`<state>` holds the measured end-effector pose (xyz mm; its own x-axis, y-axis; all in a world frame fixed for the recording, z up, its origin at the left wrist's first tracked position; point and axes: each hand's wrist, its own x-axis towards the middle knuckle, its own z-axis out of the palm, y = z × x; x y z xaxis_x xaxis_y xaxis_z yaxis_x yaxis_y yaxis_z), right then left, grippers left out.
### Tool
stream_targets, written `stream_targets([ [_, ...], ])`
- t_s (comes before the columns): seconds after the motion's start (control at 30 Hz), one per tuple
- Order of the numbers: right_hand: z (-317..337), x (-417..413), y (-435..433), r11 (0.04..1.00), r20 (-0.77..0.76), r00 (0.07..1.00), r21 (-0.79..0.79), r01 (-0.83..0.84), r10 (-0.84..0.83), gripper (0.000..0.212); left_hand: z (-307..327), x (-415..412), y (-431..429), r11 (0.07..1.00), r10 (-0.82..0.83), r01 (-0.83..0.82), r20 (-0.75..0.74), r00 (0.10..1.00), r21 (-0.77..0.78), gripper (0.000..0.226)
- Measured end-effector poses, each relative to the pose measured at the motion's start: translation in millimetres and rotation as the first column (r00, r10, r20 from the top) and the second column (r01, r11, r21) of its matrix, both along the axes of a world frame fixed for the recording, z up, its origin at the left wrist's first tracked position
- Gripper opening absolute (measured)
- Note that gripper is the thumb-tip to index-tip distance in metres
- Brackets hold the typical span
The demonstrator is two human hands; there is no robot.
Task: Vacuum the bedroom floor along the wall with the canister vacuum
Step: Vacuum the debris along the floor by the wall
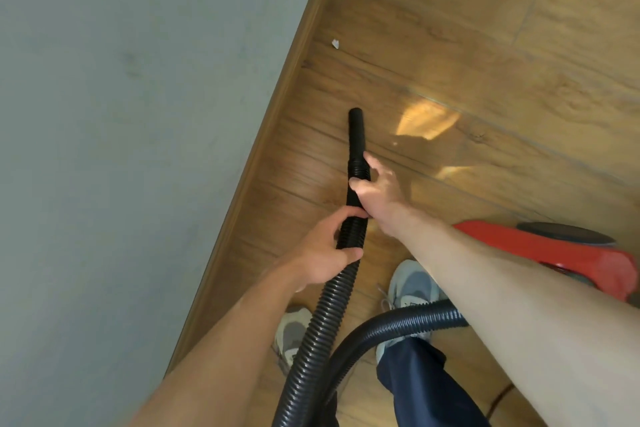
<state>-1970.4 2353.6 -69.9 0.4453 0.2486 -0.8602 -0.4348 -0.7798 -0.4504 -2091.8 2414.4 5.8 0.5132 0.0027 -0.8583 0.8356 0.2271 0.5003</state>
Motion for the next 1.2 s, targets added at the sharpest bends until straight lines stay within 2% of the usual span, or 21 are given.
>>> stream_targets([
  [0.1,2,-3,-12,0.998,-0.034,0.997,0.018,0.067,-0.066,0.062,3,-1,-4,0.999,-0.042,0.042,-0.006,0.999,-0.012,0.052],
  [0.17,2,-5,-5,0.998,-0.046,0.998,0.027,0.054,-0.053,0.062,4,-5,0,1.0,-0.019,0.019,-0.023,1.0,0.007,0.052],
  [0.37,1,-29,48,0.979,-0.034,0.982,0.093,-0.181,0.185,0.067,9,-35,28,0.989,0.144,-0.139,-0.124,0.982,0.054,0.052],
  [0.57,2,-37,55,0.955,-0.095,0.956,0.132,-0.266,0.279,0.068,9,-44,28,0.977,0.213,-0.209,-0.166,0.963,0.04,0.052],
  [0.67,2,-17,27,0.976,-0.08,0.976,0.101,-0.193,0.201,0.067,5,-24,15,0.996,0.084,-0.08,-0.131,0.988,0.034,0.051],
  [0.77,3,8,-13,0.999,-0.017,0.999,0.021,-0.028,0.028,0.065,-2,9,-7,0.996,-0.084,0.086,-0.067,0.994,0.029,0.052],
  [0.83,4,25,-43,0.993,0.024,0.993,0.001,0.114,-0.114,0.062,-6,33,-24,0.987,-0.162,0.162,-0.03,0.986,-0.006,0.051],
  [0.97,5,54,-87,0.965,0.076,0.965,-0.063,0.256,-0.251,0.061,-13,71,-54,0.951,-0.306,0.307,0.026,0.952,-0.031,0.05],
  [1.07,5,63,-93,0.948,0.073,0.951,-0.087,0.305,-0.3,0.061,-14,83,-61,0.938,-0.345,0.346,0.024,0.938,-0.024,0.05],
  [1.2,12,53,-69,0.951,0.038,0.952,-0.037,0.306,-0.304,0.062,-7,73,-40,0.957,-0.29,0.29,-0.021,0.957,-0.016,0.051],
])
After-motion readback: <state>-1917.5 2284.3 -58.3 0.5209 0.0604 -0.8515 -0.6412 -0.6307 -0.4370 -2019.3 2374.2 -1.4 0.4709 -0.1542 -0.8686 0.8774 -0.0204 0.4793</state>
